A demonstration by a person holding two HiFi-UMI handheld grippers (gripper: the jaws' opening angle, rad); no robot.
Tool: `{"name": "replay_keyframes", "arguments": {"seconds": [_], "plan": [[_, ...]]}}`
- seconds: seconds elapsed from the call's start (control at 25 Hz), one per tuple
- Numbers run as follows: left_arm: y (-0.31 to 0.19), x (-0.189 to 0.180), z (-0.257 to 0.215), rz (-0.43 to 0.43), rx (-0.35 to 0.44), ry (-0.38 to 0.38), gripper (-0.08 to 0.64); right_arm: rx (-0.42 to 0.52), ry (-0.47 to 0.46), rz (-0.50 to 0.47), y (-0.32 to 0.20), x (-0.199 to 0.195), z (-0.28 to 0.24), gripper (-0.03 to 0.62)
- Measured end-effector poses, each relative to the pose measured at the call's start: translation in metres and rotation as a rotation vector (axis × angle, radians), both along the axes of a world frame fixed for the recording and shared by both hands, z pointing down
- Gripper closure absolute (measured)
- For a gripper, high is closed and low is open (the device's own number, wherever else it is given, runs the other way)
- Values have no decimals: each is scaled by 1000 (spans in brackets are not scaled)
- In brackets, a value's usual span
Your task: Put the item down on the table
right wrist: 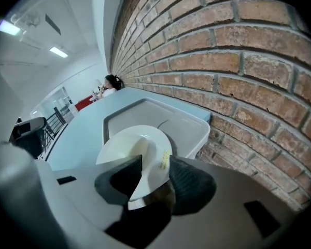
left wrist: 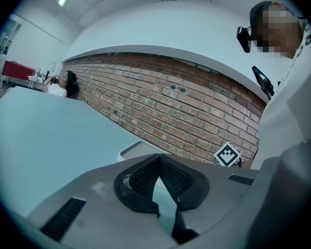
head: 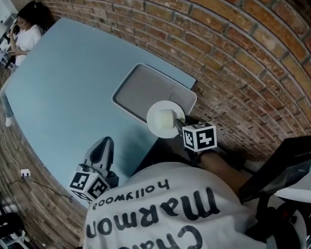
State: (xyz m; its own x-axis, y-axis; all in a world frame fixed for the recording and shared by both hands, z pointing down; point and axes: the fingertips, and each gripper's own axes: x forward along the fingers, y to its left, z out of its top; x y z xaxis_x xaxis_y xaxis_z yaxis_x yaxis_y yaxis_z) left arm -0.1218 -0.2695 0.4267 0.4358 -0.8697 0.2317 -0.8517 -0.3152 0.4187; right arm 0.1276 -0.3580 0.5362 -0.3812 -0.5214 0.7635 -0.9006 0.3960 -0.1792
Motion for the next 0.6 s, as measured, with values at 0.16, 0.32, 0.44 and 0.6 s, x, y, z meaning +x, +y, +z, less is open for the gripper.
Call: {"name": "replay_keyframes", "arguments": {"seconds": [0.16,0.32,0.44,0.6], "plan": [[0,0,0,2,-1,2,554,18,-6,1,-4,-1,-7,440],[0,2,0,9,-1,4,552,45,-17,25,-8,6,-17,442],[-3,4,-2,14,-2,9,553,64,-71,40,-11,5,-34,442],[-10,5,-10,18,15,11,552,166,-194,-6,-15,-12,-76,463]]}}
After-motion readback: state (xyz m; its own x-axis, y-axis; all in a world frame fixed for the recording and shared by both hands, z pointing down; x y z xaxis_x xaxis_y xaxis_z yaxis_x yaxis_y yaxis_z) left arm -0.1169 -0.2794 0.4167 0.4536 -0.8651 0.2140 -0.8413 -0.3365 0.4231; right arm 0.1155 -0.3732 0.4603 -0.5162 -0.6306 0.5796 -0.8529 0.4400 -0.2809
